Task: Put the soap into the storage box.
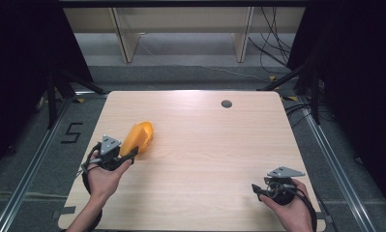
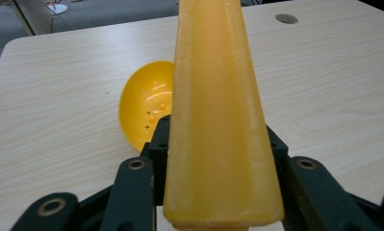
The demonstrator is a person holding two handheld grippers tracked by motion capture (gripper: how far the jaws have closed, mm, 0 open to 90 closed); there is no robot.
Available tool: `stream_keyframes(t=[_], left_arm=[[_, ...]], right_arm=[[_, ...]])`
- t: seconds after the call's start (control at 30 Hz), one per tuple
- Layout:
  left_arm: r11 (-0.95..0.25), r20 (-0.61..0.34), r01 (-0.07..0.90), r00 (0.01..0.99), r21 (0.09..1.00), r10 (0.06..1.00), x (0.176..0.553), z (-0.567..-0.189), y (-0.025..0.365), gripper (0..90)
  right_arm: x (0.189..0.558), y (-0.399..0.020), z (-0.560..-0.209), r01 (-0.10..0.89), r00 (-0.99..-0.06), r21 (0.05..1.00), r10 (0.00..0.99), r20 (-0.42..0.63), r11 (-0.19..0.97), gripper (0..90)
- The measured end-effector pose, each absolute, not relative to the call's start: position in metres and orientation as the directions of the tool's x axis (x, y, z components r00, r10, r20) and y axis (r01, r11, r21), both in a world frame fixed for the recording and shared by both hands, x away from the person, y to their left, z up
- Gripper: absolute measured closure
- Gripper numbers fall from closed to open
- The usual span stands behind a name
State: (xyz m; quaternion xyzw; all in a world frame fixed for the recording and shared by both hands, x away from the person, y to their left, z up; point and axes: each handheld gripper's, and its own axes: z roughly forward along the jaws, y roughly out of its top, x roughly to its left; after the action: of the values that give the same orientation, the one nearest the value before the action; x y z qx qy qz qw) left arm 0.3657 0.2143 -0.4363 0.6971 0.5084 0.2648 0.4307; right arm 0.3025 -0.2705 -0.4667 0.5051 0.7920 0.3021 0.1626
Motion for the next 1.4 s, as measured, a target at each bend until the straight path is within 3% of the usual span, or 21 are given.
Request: stream_keyframes(t=[0.73, 1.4], left_arm=[[-0.078, -0.076, 0.479, 0.293, 0.874, 0.953, 0.386, -0.422, 0.219, 60.4], [-0.061, -0.080, 0.505, 0.254, 0.861, 0.964, 0.419, -0.432, 0.216, 60.5]], right_arm=[[0.303, -0.270, -0.468, 0.703, -0.439, 0.640, 0.897, 0.048, 0.310, 45.5], [0.303, -0.270, -0.468, 0.712, -0.436, 0.635, 0.898, 0.064, 0.300, 45.5]])
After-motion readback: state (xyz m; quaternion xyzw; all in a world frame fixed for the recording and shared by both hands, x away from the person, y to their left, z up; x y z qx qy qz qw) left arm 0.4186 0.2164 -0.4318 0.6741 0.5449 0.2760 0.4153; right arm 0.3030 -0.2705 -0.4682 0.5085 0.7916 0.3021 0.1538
